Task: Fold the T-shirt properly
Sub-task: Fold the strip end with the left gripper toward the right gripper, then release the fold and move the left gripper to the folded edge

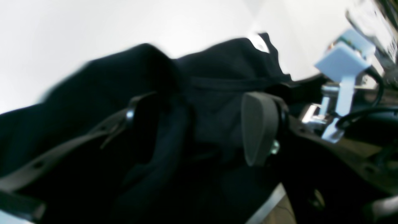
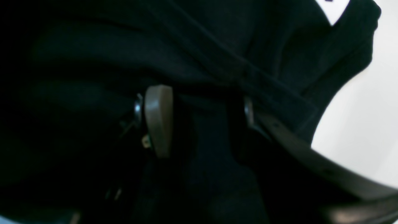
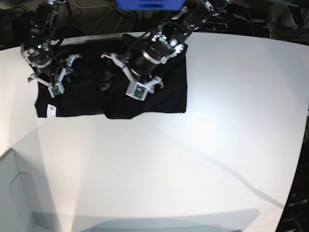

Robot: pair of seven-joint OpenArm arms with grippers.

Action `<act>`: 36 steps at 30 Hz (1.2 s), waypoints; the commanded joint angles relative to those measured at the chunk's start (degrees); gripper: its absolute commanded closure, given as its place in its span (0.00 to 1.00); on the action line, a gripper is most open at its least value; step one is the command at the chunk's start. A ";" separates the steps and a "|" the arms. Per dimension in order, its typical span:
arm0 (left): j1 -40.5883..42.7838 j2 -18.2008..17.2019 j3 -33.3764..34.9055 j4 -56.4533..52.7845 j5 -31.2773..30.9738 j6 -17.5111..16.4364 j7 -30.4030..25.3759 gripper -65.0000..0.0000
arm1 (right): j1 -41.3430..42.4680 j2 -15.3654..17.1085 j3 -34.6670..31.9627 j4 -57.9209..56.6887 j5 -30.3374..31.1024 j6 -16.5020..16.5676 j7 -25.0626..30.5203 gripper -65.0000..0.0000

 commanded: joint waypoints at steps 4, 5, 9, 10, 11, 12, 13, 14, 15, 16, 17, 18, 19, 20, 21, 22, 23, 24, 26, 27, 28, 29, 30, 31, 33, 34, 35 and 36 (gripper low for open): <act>5.06 -5.07 -7.32 7.40 -0.37 -0.17 -1.57 0.38 | 0.17 0.60 0.33 0.64 -0.21 0.73 -0.04 0.56; 6.12 -5.51 -9.52 7.49 -0.37 -0.17 -1.57 0.38 | 0.17 0.60 0.33 0.64 -0.21 0.73 -0.04 0.56; 7.35 -5.94 -13.91 5.38 -0.37 -0.43 -1.05 0.38 | 0.26 0.52 0.33 0.64 -0.21 0.73 -0.04 0.56; 7.26 -6.03 -13.91 4.58 -0.37 -0.52 -1.05 0.38 | 0.26 0.52 0.33 0.64 -0.21 0.73 -0.04 0.56; 7.17 -6.03 -13.91 3.53 -0.37 -0.61 -1.05 0.38 | 0.26 0.52 0.33 0.64 -0.21 0.73 0.05 0.56; 7.17 -6.03 -13.73 2.65 -0.37 -0.61 -0.96 0.38 | 0.26 0.52 0.33 0.64 -0.21 0.73 0.13 0.56; 7.17 -5.86 -12.86 1.95 -0.37 -0.70 -0.96 0.38 | 0.61 0.52 0.33 0.64 -0.21 0.73 0.05 0.56; 6.82 -5.86 -11.45 1.07 -0.37 -1.22 -0.96 0.38 | 1.05 0.52 0.33 0.64 -0.21 0.73 -0.04 0.56; 5.41 -5.94 -9.16 0.10 -0.37 -2.28 -0.96 0.39 | 1.31 0.52 0.41 0.55 -0.21 0.73 -0.04 0.56; 3.92 -6.03 -6.70 -0.95 -0.37 -3.51 -0.96 0.42 | 1.40 0.52 0.50 0.55 -0.21 0.73 -0.04 0.56; 2.60 -6.12 -4.15 -2.27 -0.37 -4.65 -0.96 0.46 | 1.40 0.52 0.59 0.64 -0.21 0.73 -0.04 0.56; 1.54 -6.12 -2.13 -3.24 -0.28 -5.44 -0.96 0.49 | 1.49 0.52 0.59 0.72 -0.21 0.73 -0.04 0.56; 0.40 -6.12 -0.02 -4.38 -0.11 -5.79 -0.96 0.52 | 1.49 0.52 0.59 0.81 -0.21 0.73 -0.04 0.56; -0.92 -6.12 1.83 -5.17 -0.28 -6.15 -0.96 0.54 | 1.49 0.52 0.68 0.81 -0.21 0.73 0.13 0.56; -2.06 -6.03 3.50 -5.88 -0.28 -6.23 -0.96 0.56 | 1.58 0.52 0.68 0.81 -0.21 0.73 0.22 0.56; -3.29 -5.94 5.52 -6.40 -0.28 -6.23 -0.96 0.57 | 2.19 0.52 0.68 0.81 -0.21 0.73 0.31 0.56; -4.61 -5.94 7.54 -6.58 -0.20 -6.23 -0.96 0.58 | 2.90 0.52 0.77 0.72 -0.21 0.73 0.13 0.56; -6.02 -6.03 9.74 -6.58 -0.20 -6.23 -0.96 0.58 | 3.25 0.52 0.77 0.72 -0.21 0.73 -0.04 0.56; -8.65 -6.12 13.52 -6.67 -0.37 -6.32 -0.96 0.58 | 3.60 0.52 0.77 0.64 -0.21 0.73 -0.04 0.56; -9.88 -6.47 15.36 -6.67 -0.37 -6.32 -0.96 0.58 | 4.13 0.52 0.77 0.64 -0.21 0.73 -0.04 0.56; -10.85 -7.00 17.03 -6.67 -0.37 -6.32 -0.96 0.58 | 4.74 0.52 0.77 0.64 -0.21 0.73 -0.04 0.56; -11.73 -7.09 18.27 -6.58 -0.37 -6.32 -0.96 0.58 | 5.18 0.52 0.77 0.64 -0.21 0.73 -0.04 0.56; -12.52 -7.18 19.41 -6.32 -0.37 -6.32 -0.96 0.58 | 5.53 0.52 0.77 0.72 -0.21 0.73 -0.04 0.56; -13.14 -7.26 20.11 -5.96 -0.37 -6.32 -0.96 0.58 | 5.97 0.52 0.77 0.81 -0.21 0.73 -0.04 0.56; -13.14 -7.44 19.41 -4.29 -0.37 -6.32 -0.96 0.58 | 6.68 0.43 0.85 0.90 -0.21 0.73 -0.04 0.56; -12.87 -8.67 17.91 -3.06 -0.37 -6.32 -0.96 0.58 | 6.68 0.43 0.85 0.90 -0.21 0.73 -0.04 0.56; -12.35 -9.64 16.59 -1.83 -0.46 -6.32 -1.22 0.58 | 6.77 0.43 0.85 0.90 -0.21 0.73 -0.04 0.56; -11.55 -10.69 15.01 -0.43 -0.55 -6.23 -1.40 0.58 | 6.77 0.43 0.85 0.90 -0.21 0.73 -0.04 0.56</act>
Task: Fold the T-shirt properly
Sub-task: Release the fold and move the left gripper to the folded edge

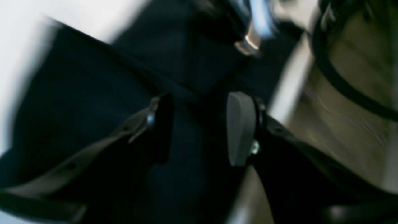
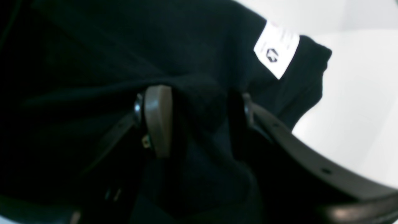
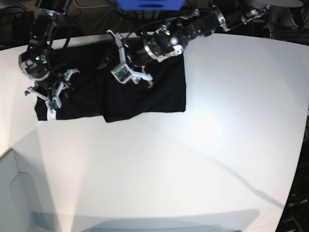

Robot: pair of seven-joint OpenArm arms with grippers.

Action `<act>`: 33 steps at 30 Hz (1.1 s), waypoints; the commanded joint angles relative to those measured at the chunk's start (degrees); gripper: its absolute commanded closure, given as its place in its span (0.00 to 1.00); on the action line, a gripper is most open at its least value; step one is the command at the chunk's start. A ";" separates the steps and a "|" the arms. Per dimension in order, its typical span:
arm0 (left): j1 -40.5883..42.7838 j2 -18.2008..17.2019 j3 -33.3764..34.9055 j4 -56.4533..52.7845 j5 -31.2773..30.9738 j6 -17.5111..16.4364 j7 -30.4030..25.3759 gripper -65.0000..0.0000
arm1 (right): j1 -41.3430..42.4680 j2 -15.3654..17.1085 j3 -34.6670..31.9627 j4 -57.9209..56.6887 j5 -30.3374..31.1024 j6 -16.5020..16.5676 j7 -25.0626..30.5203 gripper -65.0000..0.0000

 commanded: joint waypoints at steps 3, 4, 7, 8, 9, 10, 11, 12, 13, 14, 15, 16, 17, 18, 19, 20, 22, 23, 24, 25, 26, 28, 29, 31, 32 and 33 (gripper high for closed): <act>2.80 -2.84 -8.03 5.15 -4.44 0.28 -1.05 0.57 | 0.45 0.65 1.39 1.05 0.49 0.67 1.29 0.56; 3.77 -3.54 -10.84 6.03 -7.34 0.28 -1.05 0.57 | 0.98 0.30 2.26 1.05 0.49 0.67 1.38 0.56; 6.23 -6.27 -19.54 7.35 -16.93 0.28 -1.05 0.57 | 2.21 -2.17 7.01 1.05 0.49 0.67 1.03 0.56; 7.28 -7.15 -22.53 6.82 -20.27 0.28 -0.87 0.57 | 2.65 -3.13 8.68 1.05 0.49 0.67 1.03 0.56; 8.43 -7.94 -25.08 6.03 -22.90 0.37 -0.78 0.57 | 2.91 -3.92 9.91 1.05 0.49 0.67 1.03 0.55; 9.83 -8.64 -27.63 4.80 -25.01 0.45 -0.87 0.57 | 2.91 -4.63 10.79 1.05 0.49 0.67 1.12 0.53; 11.33 -8.91 -30.18 3.04 -26.77 0.45 -0.96 0.57 | 2.91 -5.33 11.76 1.14 0.49 0.67 1.03 0.51; 13.09 -8.99 -32.90 1.19 -28.44 0.54 -1.05 0.57 | 2.65 -6.12 12.46 1.14 0.49 0.67 0.94 0.49; 15.20 -8.73 -36.33 -0.30 -29.94 0.45 -1.05 0.57 | 2.47 -6.74 12.99 1.23 0.49 0.67 0.94 0.47; 17.13 -8.47 -39.23 -1.62 -30.99 0.37 -1.05 0.57 | 2.03 -7.09 13.52 1.40 0.49 0.67 0.94 0.46; 18.62 -7.59 -41.87 -2.94 -32.05 0.37 -1.05 0.57 | 1.24 -7.70 13.87 1.76 0.49 0.67 1.38 0.45; 19.68 -6.27 -44.24 -4.17 -32.49 0.37 -1.05 0.55 | 0.71 -8.06 13.96 2.28 0.58 0.67 1.47 0.45; 20.73 -4.69 -46.35 -4.96 -32.66 0.37 -0.96 0.52 | 0.27 -8.32 14.13 2.81 0.58 0.67 1.47 0.44; 21.61 -3.19 -48.20 -5.66 -32.49 0.37 -0.70 0.49 | 0.19 -8.67 14.13 3.43 0.58 0.67 1.47 0.45; 22.32 -2.14 -49.43 -6.19 -32.49 0.37 -0.61 0.47 | 0.10 -9.02 14.31 4.48 0.58 0.67 1.47 0.45; 22.76 -1.26 -50.31 -6.37 -32.49 0.37 -0.52 0.46 | 0.01 -9.02 14.40 5.62 0.58 0.67 1.29 0.45; 22.84 0.41 -50.22 -7.60 -32.57 0.37 -0.52 0.46 | -0.87 -9.02 14.40 8.00 0.75 0.67 0.94 0.45; 22.84 1.12 -49.70 -8.13 -32.57 0.37 -0.52 0.46 | -1.40 -9.02 14.40 9.23 0.75 0.67 0.94 0.45; 22.58 1.64 -49.08 -8.39 -32.49 0.37 -0.52 0.46 | -1.84 -9.02 14.40 10.02 0.75 0.67 0.94 0.45; 22.32 2.26 -48.38 -8.74 -32.49 0.37 -0.52 0.46 | -2.36 -9.37 14.04 10.72 0.75 0.67 0.94 0.45; 22.23 2.88 -47.94 -9.44 -32.49 0.37 -0.52 0.46 | -2.80 -9.99 13.96 11.43 0.75 0.67 0.94 0.45; 21.44 3.84 -47.15 -10.67 -32.49 0.37 -0.52 0.46 | -3.51 -10.69 13.96 12.74 0.75 0.67 1.03 0.45; 20.56 4.37 -46.71 -11.38 -32.49 0.37 -0.52 0.46 | -3.59 -10.78 14.22 13.01 0.75 0.67 1.03 0.45; 19.33 5.07 -45.65 -13.22 -32.57 0.37 -0.52 0.46 | -3.59 -10.61 14.40 13.10 0.75 0.67 1.03 0.45; 18.71 5.07 -45.21 -14.28 -32.57 0.37 -0.52 0.46 | -3.59 -10.52 14.48 13.10 0.75 0.67 1.03 0.45; 17.83 5.07 -44.24 -15.25 -32.57 0.37 -0.52 0.46 | -3.59 -10.43 15.19 13.18 0.75 0.67 1.03 0.45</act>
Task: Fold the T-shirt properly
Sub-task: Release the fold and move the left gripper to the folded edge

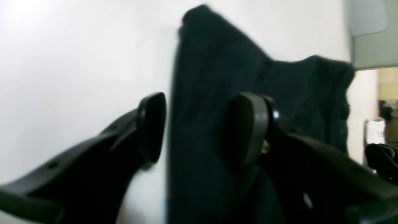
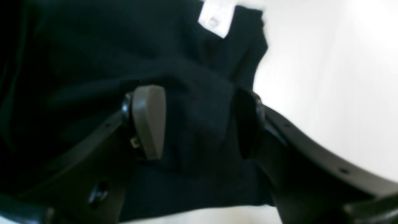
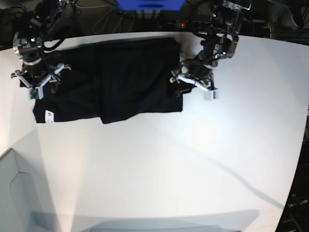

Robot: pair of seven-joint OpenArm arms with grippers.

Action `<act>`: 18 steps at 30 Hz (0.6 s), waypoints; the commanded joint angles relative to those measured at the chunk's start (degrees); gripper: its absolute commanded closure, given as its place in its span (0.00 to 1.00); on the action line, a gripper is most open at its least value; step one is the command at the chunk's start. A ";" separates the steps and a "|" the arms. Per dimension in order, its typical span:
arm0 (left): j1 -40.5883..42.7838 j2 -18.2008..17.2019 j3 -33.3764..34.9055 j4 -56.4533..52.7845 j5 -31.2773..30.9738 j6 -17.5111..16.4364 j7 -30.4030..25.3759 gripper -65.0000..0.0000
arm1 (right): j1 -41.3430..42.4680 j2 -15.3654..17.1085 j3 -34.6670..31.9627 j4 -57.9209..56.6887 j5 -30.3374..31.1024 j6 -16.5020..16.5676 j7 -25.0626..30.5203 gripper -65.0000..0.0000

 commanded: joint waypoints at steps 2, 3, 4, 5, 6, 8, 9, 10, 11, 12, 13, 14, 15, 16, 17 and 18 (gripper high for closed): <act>-1.21 -0.17 2.54 -1.79 0.43 1.74 2.03 0.46 | 0.27 1.05 2.26 1.08 0.49 0.65 0.79 0.45; -1.92 -0.17 3.60 -2.41 0.34 1.74 1.95 0.46 | 0.36 1.05 2.87 1.08 0.49 0.65 0.79 0.45; -2.62 -0.17 4.48 -3.02 0.34 1.74 1.95 0.46 | 0.54 1.05 3.58 1.08 0.49 0.65 0.79 0.45; -3.06 -0.17 5.18 -3.46 0.34 1.74 1.86 0.46 | 0.71 1.05 4.54 1.08 0.49 0.65 0.79 0.45; -3.32 -0.17 5.53 -3.64 0.34 1.74 1.86 0.49 | 0.80 1.05 5.51 1.08 0.49 0.65 0.79 0.45; -3.50 -0.17 5.62 -3.64 0.25 1.66 1.95 0.59 | 1.42 1.58 7.27 1.08 0.49 0.65 1.05 0.45; -3.50 -0.17 5.53 -3.72 0.25 1.66 1.86 0.67 | 2.21 1.75 8.06 1.08 0.49 0.65 0.79 0.45; -3.50 -0.17 5.36 -3.72 0.25 1.66 1.86 0.76 | 2.65 1.75 9.03 0.90 0.49 0.65 0.79 0.44; -3.50 -0.17 5.27 -3.72 0.25 1.66 1.86 0.84 | 3.18 1.75 10.00 0.81 0.49 0.65 0.79 0.44; -3.50 -0.44 5.18 -3.72 0.25 1.66 1.86 0.92 | 3.18 1.75 10.52 0.64 0.40 0.65 0.79 0.44; -3.59 -0.52 5.18 -3.72 0.25 1.66 2.12 1.00 | 3.18 2.02 10.70 0.55 0.40 0.65 0.79 0.44; -4.11 -0.61 5.18 -3.72 0.25 1.66 2.30 1.00 | 3.18 2.46 10.70 0.55 0.40 0.65 0.79 0.44; -4.73 -0.88 5.18 -3.72 0.25 1.66 2.30 1.00 | 3.18 2.54 10.52 0.37 0.40 0.65 0.79 0.44; -5.17 -1.67 5.09 -3.72 0.25 1.66 2.30 0.99 | 3.18 2.54 9.91 -0.16 0.40 0.65 0.79 0.44; -5.61 -2.28 5.09 -3.81 0.25 1.66 2.30 1.00 | 3.18 2.54 9.12 -0.77 0.40 0.65 0.79 0.44; -6.14 -2.55 5.09 -3.81 0.25 1.66 2.30 1.00 | 3.18 2.54 8.41 -1.47 0.40 0.65 0.79 0.44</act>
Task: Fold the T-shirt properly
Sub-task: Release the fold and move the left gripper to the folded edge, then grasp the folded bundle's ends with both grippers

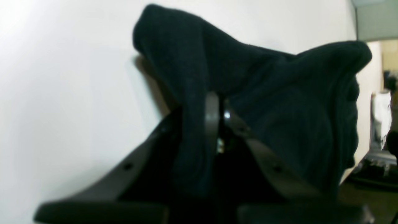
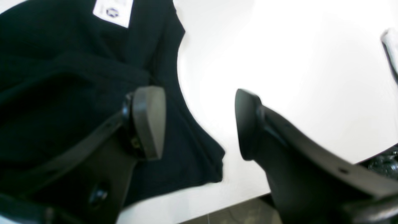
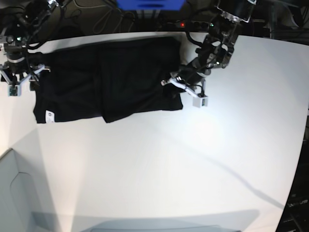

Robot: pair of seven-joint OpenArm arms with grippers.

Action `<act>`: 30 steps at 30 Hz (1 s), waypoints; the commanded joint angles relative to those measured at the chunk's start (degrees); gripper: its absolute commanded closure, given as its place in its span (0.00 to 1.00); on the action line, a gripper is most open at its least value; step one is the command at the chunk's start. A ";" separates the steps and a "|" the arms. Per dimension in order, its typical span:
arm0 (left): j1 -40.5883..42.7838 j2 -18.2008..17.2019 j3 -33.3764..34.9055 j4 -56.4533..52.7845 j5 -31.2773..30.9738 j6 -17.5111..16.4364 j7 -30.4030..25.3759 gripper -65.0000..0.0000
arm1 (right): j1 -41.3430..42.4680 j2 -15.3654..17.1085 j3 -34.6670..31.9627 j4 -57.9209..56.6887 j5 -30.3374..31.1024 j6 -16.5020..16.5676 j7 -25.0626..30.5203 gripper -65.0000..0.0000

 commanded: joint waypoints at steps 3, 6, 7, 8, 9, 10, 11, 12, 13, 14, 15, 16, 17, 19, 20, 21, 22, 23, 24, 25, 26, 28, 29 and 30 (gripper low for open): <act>-2.63 -0.65 -0.22 0.19 0.69 1.50 -0.22 1.00 | 0.42 0.34 -2.02 -1.27 0.86 0.65 1.10 0.44; -4.65 -1.61 0.13 0.10 0.69 1.59 -0.13 1.00 | 1.83 0.34 -3.69 -2.15 0.86 0.65 1.10 0.44; -5.27 -1.70 0.22 0.10 0.69 1.59 -0.13 1.00 | 2.09 0.25 -3.87 -2.76 0.86 0.65 1.10 0.44; -5.71 -1.79 0.22 0.10 0.69 1.59 -0.13 1.00 | 2.62 0.25 -4.31 -3.38 0.86 0.65 1.10 0.44; -6.15 -1.88 0.22 0.10 0.69 1.59 -0.13 1.00 | 3.68 0.25 -4.49 -4.08 0.86 0.65 1.10 0.44; -6.50 -1.96 0.22 0.10 0.69 1.59 -0.13 1.00 | 4.47 0.25 -4.57 -5.05 0.77 0.65 1.10 0.44; -6.76 -1.96 0.22 0.10 0.69 1.68 -0.13 1.00 | 5.08 0.25 -4.57 -6.37 0.77 0.65 1.10 0.44; -6.76 -1.96 0.13 0.10 0.78 1.77 -0.13 1.00 | 5.78 0.34 -4.57 -7.77 0.77 0.65 1.10 0.44; -6.76 -1.96 0.04 0.10 0.78 1.77 -0.13 1.00 | 6.75 0.69 -4.57 -9.62 0.77 0.65 1.10 0.44; -6.76 -1.96 0.04 0.10 0.78 1.68 -0.13 1.00 | 7.37 1.30 -4.57 -10.94 0.77 0.65 1.10 0.44; -6.76 -1.96 0.13 0.10 0.87 1.68 -0.13 1.00 | 7.81 1.74 -4.57 -12.34 0.77 0.65 1.10 0.44; -6.76 -1.96 0.13 0.10 0.95 1.68 -0.13 1.00 | 8.25 2.01 -4.57 -13.84 0.77 0.65 1.10 0.44; -6.76 -1.96 0.13 0.10 1.04 1.68 -0.13 1.00 | 8.42 2.09 -4.57 -15.51 0.77 0.65 1.10 0.44; -6.76 -1.96 0.13 0.10 1.13 1.68 -0.13 1.00 | 9.57 2.97 -4.57 -18.59 0.69 0.65 1.27 0.44; -6.76 -1.96 0.04 0.10 1.13 1.68 -0.13 1.00 | 9.74 3.50 -4.57 -20.52 0.69 0.65 1.10 0.44; -6.76 -1.96 0.04 0.10 1.13 1.77 -0.13 1.00 | 9.92 3.76 -4.57 -22.01 0.69 0.65 1.10 0.44; -6.76 -1.96 -0.04 0.10 1.13 1.77 -0.13 1.00 | 10.00 3.76 -4.57 -23.33 0.69 0.65 1.10 0.44; -6.76 -1.96 -0.04 0.10 1.13 1.77 -0.13 1.00 | 9.92 3.85 -4.57 -24.39 0.69 0.65 1.10 0.44; -6.76 -1.96 -0.04 0.10 1.13 1.77 -0.13 1.00 | 9.65 4.12 -4.57 -25.09 0.69 0.65 1.10 0.44; -6.76 -1.96 -0.04 0.10 1.13 1.85 -0.13 1.00 | 9.39 4.20 -4.66 -25.53 0.69 0.65 1.10 0.44; -6.76 -1.96 -0.04 0.10 1.13 1.85 -0.13 1.00 | 9.30 3.94 -4.66 -25.97 0.69 0.65 1.10 0.45; -6.94 -1.96 -0.04 0.10 1.13 1.94 -0.13 1.00 | 8.60 3.76 -4.66 -26.41 0.69 0.65 1.10 0.45; -7.38 -1.96 -0.04 0.10 1.13 1.94 -0.13 1.00 | 8.25 3.76 -4.66 -26.50 0.77 0.65 1.10 0.45; -7.73 -1.96 -0.04 0.10 1.13 2.03 -0.13 1.00 | 7.89 3.68 -5.28 -26.50 0.77 0.65 1.10 0.47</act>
